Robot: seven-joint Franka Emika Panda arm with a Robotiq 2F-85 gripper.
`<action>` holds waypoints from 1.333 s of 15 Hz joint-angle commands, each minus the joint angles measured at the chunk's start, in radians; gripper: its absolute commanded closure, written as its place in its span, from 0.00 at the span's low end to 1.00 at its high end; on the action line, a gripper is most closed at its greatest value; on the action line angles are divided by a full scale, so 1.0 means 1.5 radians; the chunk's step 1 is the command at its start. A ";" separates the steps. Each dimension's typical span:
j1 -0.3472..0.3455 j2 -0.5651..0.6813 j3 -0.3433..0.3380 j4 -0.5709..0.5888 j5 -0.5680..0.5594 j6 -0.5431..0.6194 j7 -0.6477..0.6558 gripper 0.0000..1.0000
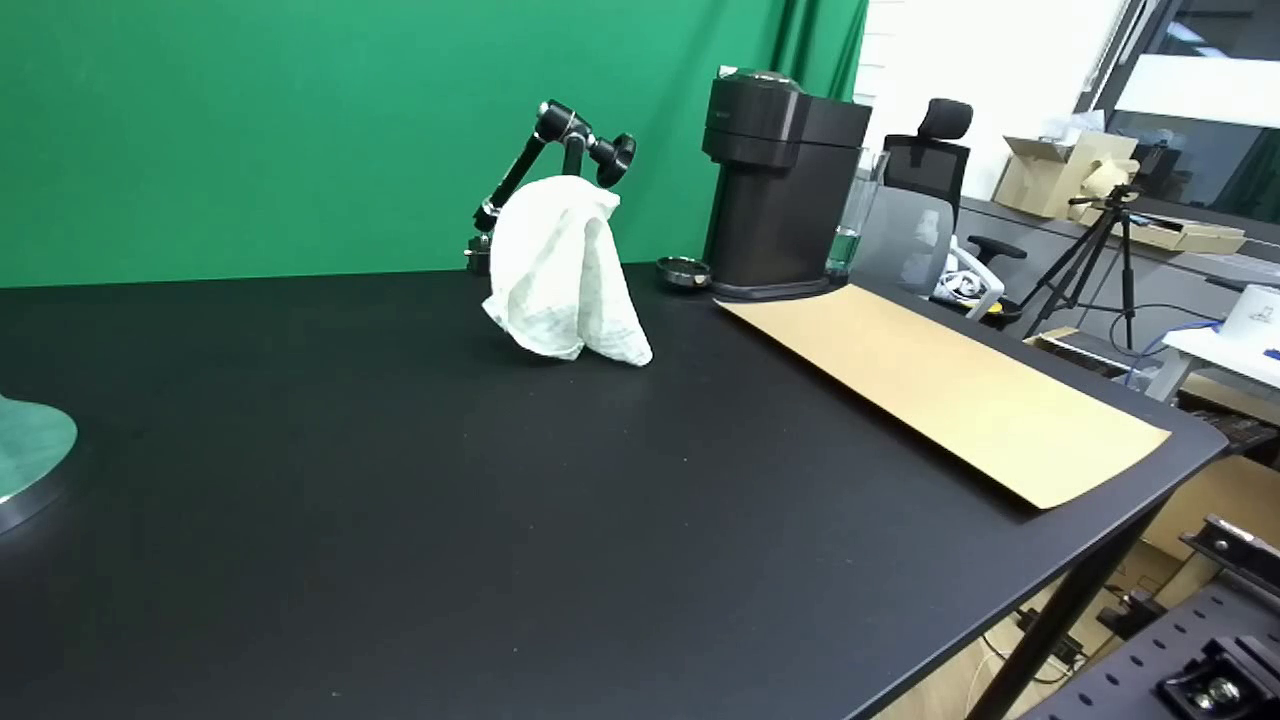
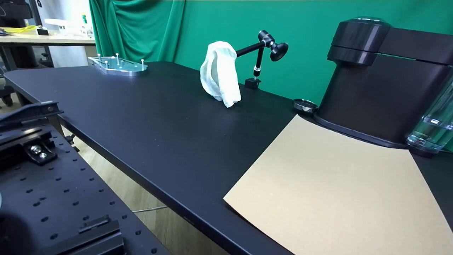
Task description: Put the cloth on the table
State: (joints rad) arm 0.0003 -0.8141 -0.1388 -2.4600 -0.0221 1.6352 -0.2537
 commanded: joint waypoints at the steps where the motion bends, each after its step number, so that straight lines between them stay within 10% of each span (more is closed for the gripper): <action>1: 0.004 0.034 0.004 0.001 -0.008 0.046 -0.005 0.00; 10: 0.041 0.254 0.053 0.020 -0.017 0.338 -0.032 0.00; 20: 0.076 0.393 0.115 0.035 -0.016 0.458 -0.055 0.00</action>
State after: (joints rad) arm 0.1179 -0.2238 0.0308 -2.4078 -0.0473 2.3245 -0.3356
